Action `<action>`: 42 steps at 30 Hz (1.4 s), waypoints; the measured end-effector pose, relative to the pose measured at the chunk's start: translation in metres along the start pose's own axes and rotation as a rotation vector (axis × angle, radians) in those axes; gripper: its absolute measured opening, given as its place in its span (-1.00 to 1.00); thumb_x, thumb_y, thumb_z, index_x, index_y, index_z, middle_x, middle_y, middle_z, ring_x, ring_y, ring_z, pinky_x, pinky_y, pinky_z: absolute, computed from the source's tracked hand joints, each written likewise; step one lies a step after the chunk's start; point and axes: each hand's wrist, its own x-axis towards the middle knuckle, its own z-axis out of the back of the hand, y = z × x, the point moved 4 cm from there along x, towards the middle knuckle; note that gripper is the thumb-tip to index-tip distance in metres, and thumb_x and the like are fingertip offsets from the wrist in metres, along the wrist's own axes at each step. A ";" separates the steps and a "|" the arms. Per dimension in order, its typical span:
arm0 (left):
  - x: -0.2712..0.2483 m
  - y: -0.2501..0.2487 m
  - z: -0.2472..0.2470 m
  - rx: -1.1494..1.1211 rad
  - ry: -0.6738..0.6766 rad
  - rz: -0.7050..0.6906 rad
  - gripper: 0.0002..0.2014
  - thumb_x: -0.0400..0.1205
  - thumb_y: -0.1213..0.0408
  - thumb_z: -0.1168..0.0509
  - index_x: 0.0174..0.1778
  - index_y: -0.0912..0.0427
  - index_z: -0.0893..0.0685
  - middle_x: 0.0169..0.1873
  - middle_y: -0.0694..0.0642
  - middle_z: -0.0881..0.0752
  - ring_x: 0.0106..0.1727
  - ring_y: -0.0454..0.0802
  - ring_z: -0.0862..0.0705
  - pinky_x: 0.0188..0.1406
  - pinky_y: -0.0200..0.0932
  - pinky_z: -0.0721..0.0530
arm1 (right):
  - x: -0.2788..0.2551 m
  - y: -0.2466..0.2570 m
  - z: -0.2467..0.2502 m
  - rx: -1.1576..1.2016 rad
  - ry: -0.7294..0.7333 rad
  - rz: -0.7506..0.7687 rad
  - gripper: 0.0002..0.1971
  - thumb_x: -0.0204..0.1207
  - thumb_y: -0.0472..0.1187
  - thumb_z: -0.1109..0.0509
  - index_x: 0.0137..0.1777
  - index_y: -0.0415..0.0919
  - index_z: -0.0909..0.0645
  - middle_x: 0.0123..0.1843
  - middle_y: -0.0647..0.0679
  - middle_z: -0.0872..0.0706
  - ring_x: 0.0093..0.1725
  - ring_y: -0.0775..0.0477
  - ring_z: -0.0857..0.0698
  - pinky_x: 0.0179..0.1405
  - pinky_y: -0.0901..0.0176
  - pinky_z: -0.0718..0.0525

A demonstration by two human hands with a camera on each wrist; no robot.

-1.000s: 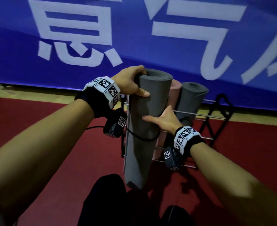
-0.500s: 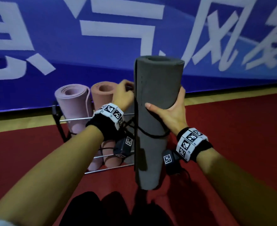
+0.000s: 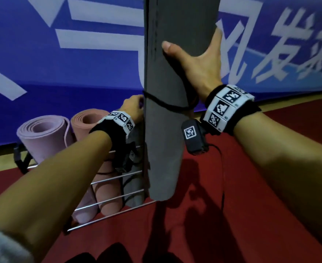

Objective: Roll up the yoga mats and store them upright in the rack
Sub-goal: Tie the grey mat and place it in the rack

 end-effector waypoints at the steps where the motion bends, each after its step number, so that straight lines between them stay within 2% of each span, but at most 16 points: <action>1: 0.005 0.000 0.002 -0.106 -0.037 0.033 -0.79 0.66 0.26 -0.31 0.18 0.12 -0.73 0.11 0.19 -0.79 0.14 0.21 -0.73 0.09 -0.05 -0.65 | 0.004 0.003 -0.003 0.007 -0.012 -0.009 0.12 0.00 0.35 -0.72 0.54 0.02 -0.30 0.34 0.18 -0.65 0.30 0.12 -0.67 0.34 0.01 -0.69; 3: 0.012 -0.003 0.008 -0.425 -0.082 0.106 -0.82 0.64 0.30 -0.28 0.04 0.12 -0.78 -0.05 0.24 -0.80 -0.04 0.23 -0.77 0.06 0.17 -0.76 | 0.011 0.008 -0.009 0.020 -0.031 -0.022 0.09 -0.02 0.34 -0.73 0.51 0.04 -0.34 0.32 0.20 -0.66 0.29 0.11 -0.67 0.33 0.01 -0.69; 4: 0.014 -0.007 0.012 -0.582 -0.095 0.110 -0.81 0.65 0.37 -0.25 0.04 0.21 -0.77 -0.10 0.28 -0.78 -0.12 0.22 -0.76 0.00 0.24 -0.77 | 0.013 0.010 -0.011 0.024 -0.039 -0.028 0.06 -0.02 0.33 -0.73 0.48 0.05 -0.36 0.29 0.23 -0.67 0.27 0.11 -0.68 0.33 0.01 -0.69; 6: 0.015 -0.022 0.022 -0.753 -0.109 0.112 -0.73 0.67 0.51 -0.13 0.08 0.29 -0.75 -0.14 0.30 -0.76 -0.21 0.15 -0.71 -0.14 0.10 -0.74 | 0.015 0.013 -0.015 0.028 -0.051 -0.045 -0.01 -0.01 0.32 -0.73 0.42 0.07 -0.39 0.24 0.26 -0.67 0.25 0.12 -0.68 0.32 0.02 -0.69; 8: 0.015 -0.033 0.030 -0.807 -0.110 0.159 -0.68 0.66 0.48 -0.06 0.02 0.20 -0.73 -0.21 0.22 -0.74 -0.26 0.12 -0.67 -0.19 -0.04 -0.68 | 0.019 0.015 -0.018 0.032 -0.063 -0.045 -0.03 -0.01 0.32 -0.73 0.40 0.09 -0.39 0.22 0.27 -0.66 0.24 0.12 -0.67 0.32 0.01 -0.68; 11: 0.016 -0.037 0.038 -0.839 -0.113 0.211 -0.70 0.60 0.34 -0.07 0.02 0.21 -0.72 -0.15 0.25 -0.71 -0.15 0.16 -0.66 -0.13 0.06 -0.64 | 0.028 0.020 -0.022 0.045 -0.066 -0.042 -0.04 0.00 0.31 -0.73 0.39 0.10 -0.39 0.21 0.28 -0.66 0.23 0.15 -0.67 0.32 0.02 -0.68; 14: 0.022 -0.041 0.046 -0.837 -0.116 0.199 -0.73 0.53 0.24 -0.08 -0.10 0.12 -0.70 -0.17 0.26 -0.71 -0.16 0.16 -0.65 -0.15 0.12 -0.66 | 0.039 0.026 -0.026 0.050 -0.066 -0.038 -0.02 -0.02 0.33 -0.72 0.40 0.12 -0.38 0.23 0.26 -0.67 0.25 0.13 -0.67 0.33 0.02 -0.69; 17: 0.034 -0.041 0.056 -0.801 -0.153 0.161 -0.78 0.66 0.31 -0.09 -0.09 0.18 -0.66 -0.22 0.26 -0.67 -0.23 0.13 -0.63 -0.22 0.07 -0.69 | 0.054 0.033 -0.031 0.070 -0.072 -0.021 -0.01 -0.04 0.33 -0.73 0.40 0.11 -0.40 0.22 0.26 -0.68 0.25 0.11 -0.69 0.31 0.01 -0.69; 22: 0.059 -0.036 0.070 -0.691 -0.233 0.126 -0.71 0.74 0.28 -0.14 -0.32 0.15 -0.53 -0.37 0.19 -0.60 -0.32 0.12 -0.59 -0.32 -0.03 -0.65 | 0.081 0.050 -0.039 0.076 -0.067 0.014 -0.12 -0.01 0.32 -0.73 0.29 0.16 -0.41 0.13 0.32 -0.66 0.21 0.12 -0.69 0.29 0.02 -0.70; 26: 0.070 -0.045 0.089 -0.656 -0.231 0.083 -0.70 0.75 0.20 -0.15 -0.32 0.10 -0.56 -0.37 0.17 -0.63 -0.32 0.11 -0.62 -0.19 0.15 -0.75 | 0.099 0.070 -0.044 0.096 -0.086 0.043 -0.11 -0.06 0.38 -0.71 0.28 0.11 -0.48 0.15 0.26 -0.72 0.18 0.10 -0.72 0.24 0.02 -0.72; 29: 0.078 -0.058 0.108 -0.691 -0.236 0.058 -0.69 0.74 0.21 -0.13 -0.34 0.12 -0.56 -0.40 0.14 -0.61 -0.38 0.08 -0.60 -0.15 0.12 -0.76 | 0.112 0.087 -0.043 0.102 -0.090 0.084 -0.12 0.00 0.36 -0.71 0.30 0.06 -0.46 0.16 0.24 -0.70 0.16 0.12 -0.71 0.24 0.04 -0.73; 33: 0.089 -0.060 0.114 -0.636 -0.274 0.079 -0.72 0.47 0.07 -0.11 -0.32 0.16 -0.62 -0.24 0.31 -0.70 -0.22 0.21 -0.70 -0.10 0.34 -0.81 | 0.125 0.091 -0.046 0.112 -0.099 0.098 -0.05 0.02 0.35 -0.71 0.39 0.02 -0.44 0.21 0.22 -0.67 0.19 0.13 -0.69 0.26 0.08 -0.72; 36: 0.086 -0.050 0.106 -0.462 -0.313 0.153 -0.65 0.65 0.10 -0.15 -0.18 0.31 -0.68 -0.09 0.40 -0.75 -0.02 0.35 -0.74 0.05 0.19 -0.77 | 0.129 0.078 -0.052 0.103 -0.113 0.086 -0.07 -0.02 0.39 -0.69 0.34 0.05 -0.46 0.18 0.24 -0.68 0.19 0.10 -0.70 0.26 0.04 -0.72; 38: 0.087 -0.036 0.091 -0.341 -0.307 0.182 -0.68 0.74 0.15 -0.16 -0.19 0.31 -0.62 -0.04 0.41 -0.76 0.04 0.36 -0.74 0.08 0.12 -0.73 | 0.134 0.068 -0.054 0.103 -0.119 0.075 -0.07 -0.03 0.40 -0.69 0.33 0.06 -0.47 0.18 0.24 -0.69 0.19 0.10 -0.70 0.26 0.03 -0.72; 40: 0.087 -0.021 0.070 -0.297 -0.208 0.196 -0.76 0.73 0.18 -0.23 -0.18 0.24 -0.60 -0.08 0.36 -0.76 0.04 0.34 -0.75 0.08 0.14 -0.75 | 0.136 0.059 -0.053 0.105 -0.122 0.067 -0.07 -0.03 0.40 -0.69 0.34 0.07 -0.48 0.18 0.24 -0.70 0.18 0.10 -0.71 0.25 0.04 -0.73; 42: 0.085 -0.007 0.053 -0.237 -0.121 0.204 -0.89 0.68 0.25 -0.30 -0.09 0.21 -0.65 -0.12 0.26 -0.75 0.04 0.30 -0.76 0.05 0.05 -0.74 | 0.139 0.054 -0.053 0.116 -0.123 0.069 -0.07 -0.02 0.39 -0.69 0.34 0.06 -0.48 0.17 0.24 -0.71 0.15 0.13 -0.73 0.22 0.06 -0.75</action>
